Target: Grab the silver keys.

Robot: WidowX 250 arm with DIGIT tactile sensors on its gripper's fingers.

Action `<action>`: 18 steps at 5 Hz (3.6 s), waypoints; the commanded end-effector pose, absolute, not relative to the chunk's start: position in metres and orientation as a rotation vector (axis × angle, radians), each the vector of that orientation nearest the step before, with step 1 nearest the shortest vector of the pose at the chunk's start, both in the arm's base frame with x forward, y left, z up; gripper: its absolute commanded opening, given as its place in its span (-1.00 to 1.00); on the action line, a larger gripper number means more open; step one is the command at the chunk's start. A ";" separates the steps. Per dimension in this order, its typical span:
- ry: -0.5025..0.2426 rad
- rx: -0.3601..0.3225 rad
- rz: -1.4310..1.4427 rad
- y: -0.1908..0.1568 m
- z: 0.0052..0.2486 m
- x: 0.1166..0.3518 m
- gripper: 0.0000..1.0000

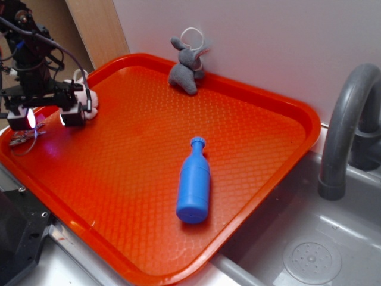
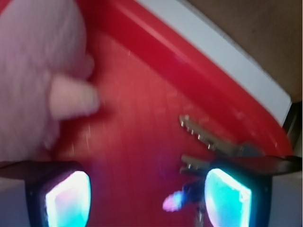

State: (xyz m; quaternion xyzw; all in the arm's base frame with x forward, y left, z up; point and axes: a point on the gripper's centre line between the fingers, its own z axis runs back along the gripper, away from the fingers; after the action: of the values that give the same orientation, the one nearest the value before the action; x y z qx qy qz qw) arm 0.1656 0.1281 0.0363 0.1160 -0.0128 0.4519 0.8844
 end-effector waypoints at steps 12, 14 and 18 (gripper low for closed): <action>-0.086 0.275 0.814 0.147 0.046 0.113 -1.00; -0.108 0.306 0.798 0.150 0.039 0.123 -1.00; -0.080 -0.174 0.068 0.069 0.212 0.097 -1.00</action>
State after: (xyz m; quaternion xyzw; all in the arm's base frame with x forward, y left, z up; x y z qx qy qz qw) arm 0.1067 0.0516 0.2049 -0.1008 -0.0208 0.0454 0.9937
